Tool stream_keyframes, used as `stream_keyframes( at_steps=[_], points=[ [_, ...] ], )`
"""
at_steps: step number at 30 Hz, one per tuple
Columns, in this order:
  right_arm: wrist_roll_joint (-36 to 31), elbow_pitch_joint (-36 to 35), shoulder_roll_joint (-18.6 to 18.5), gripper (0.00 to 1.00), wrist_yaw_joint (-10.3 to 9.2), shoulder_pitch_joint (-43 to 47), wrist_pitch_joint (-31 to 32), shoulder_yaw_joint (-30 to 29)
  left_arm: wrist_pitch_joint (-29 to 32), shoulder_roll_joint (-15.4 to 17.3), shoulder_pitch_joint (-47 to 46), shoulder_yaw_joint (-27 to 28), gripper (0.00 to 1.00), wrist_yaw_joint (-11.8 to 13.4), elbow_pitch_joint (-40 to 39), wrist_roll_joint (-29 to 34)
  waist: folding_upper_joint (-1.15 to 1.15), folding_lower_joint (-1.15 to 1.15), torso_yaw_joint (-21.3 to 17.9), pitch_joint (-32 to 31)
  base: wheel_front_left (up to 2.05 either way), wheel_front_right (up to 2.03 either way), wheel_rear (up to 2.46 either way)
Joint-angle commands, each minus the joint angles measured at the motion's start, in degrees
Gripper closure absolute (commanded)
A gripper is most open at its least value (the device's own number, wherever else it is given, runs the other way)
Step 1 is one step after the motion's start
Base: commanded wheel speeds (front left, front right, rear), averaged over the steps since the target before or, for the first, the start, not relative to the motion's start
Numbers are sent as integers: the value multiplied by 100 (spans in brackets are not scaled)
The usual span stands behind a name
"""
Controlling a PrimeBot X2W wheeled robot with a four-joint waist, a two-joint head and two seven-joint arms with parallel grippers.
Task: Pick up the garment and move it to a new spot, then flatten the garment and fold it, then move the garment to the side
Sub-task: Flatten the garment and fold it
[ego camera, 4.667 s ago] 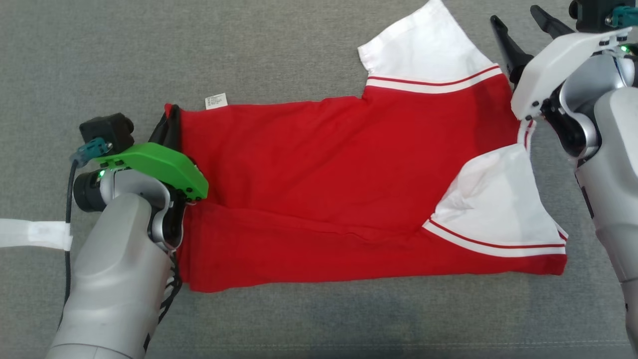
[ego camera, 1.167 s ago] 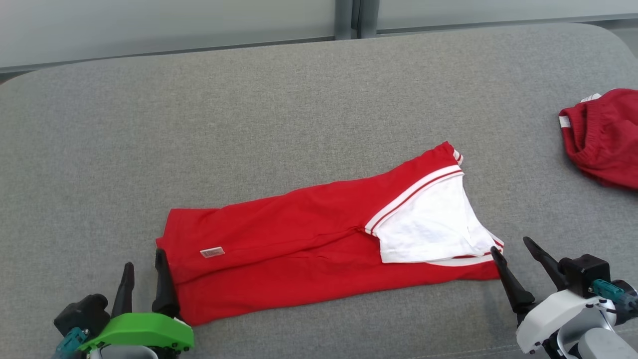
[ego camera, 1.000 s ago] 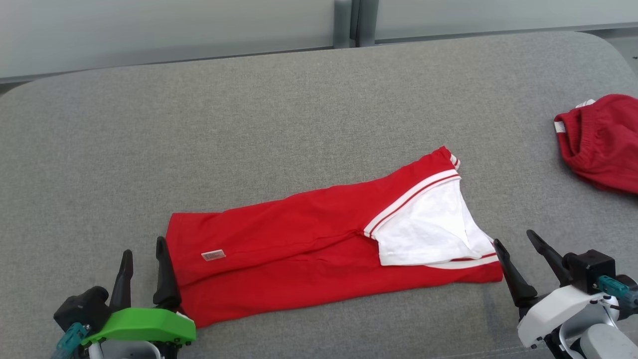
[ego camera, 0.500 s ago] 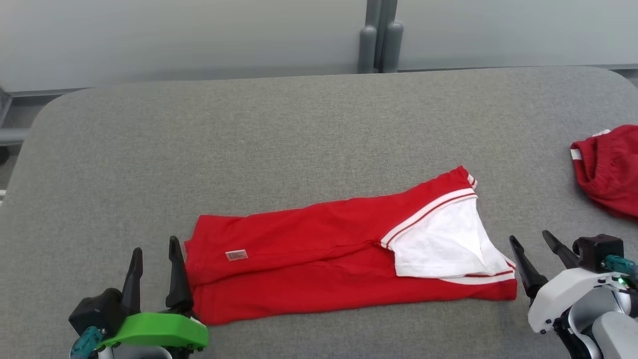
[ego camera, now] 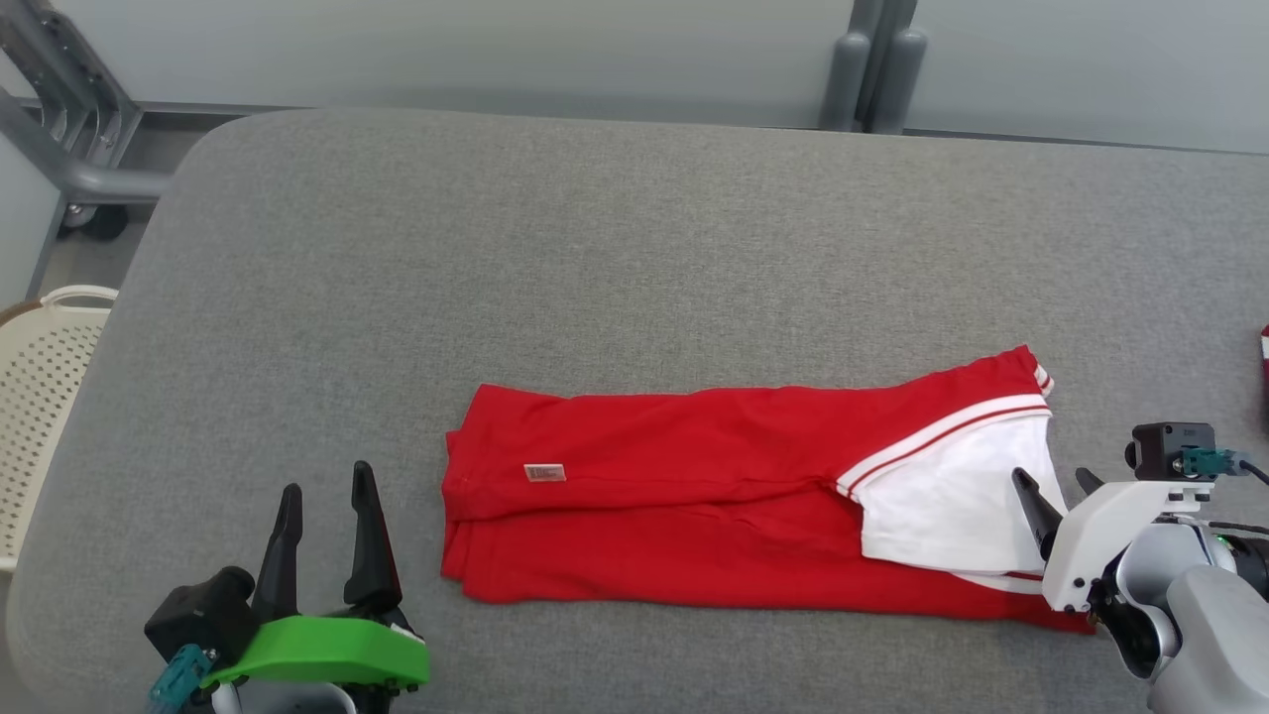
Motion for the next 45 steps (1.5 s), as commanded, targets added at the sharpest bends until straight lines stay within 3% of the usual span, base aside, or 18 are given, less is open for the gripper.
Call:
stream_keyframes(
  at_steps=[1,10,20,21,24,38,45],
  points=[
    [8,151,-26,0,-8,-110,56,-17,9,11,-84,-1,0,-24,-38,9,0,0,205,153,0,0,0],
    [2,884,65,0,-5,-398,306,-10,-22,-3,-92,5,0,-7,-14,-20,0,0,384,213,0,0,0],
    [-5,952,88,0,-2,-540,453,589,-46,-16,-124,55,0,-9,-9,-21,0,0,362,233,0,0,0],
    [-87,980,47,45,-2,-557,440,653,-49,-18,-127,56,0,-10,-3,-20,0,0,353,236,0,0,0],
    [-317,1117,-21,100,-4,-630,357,712,-56,-21,-132,54,0,-12,15,-9,0,0,334,238,0,0,0],
    [-454,1266,-178,100,-12,-953,-83,300,-77,0,-59,145,0,-11,-9,23,0,0,-130,147,0,0,0],
    [-463,990,-603,100,-11,-983,-30,42,-69,-10,-77,103,0,-2,-42,62,0,0,-614,127,0,0,0]
  ],
)
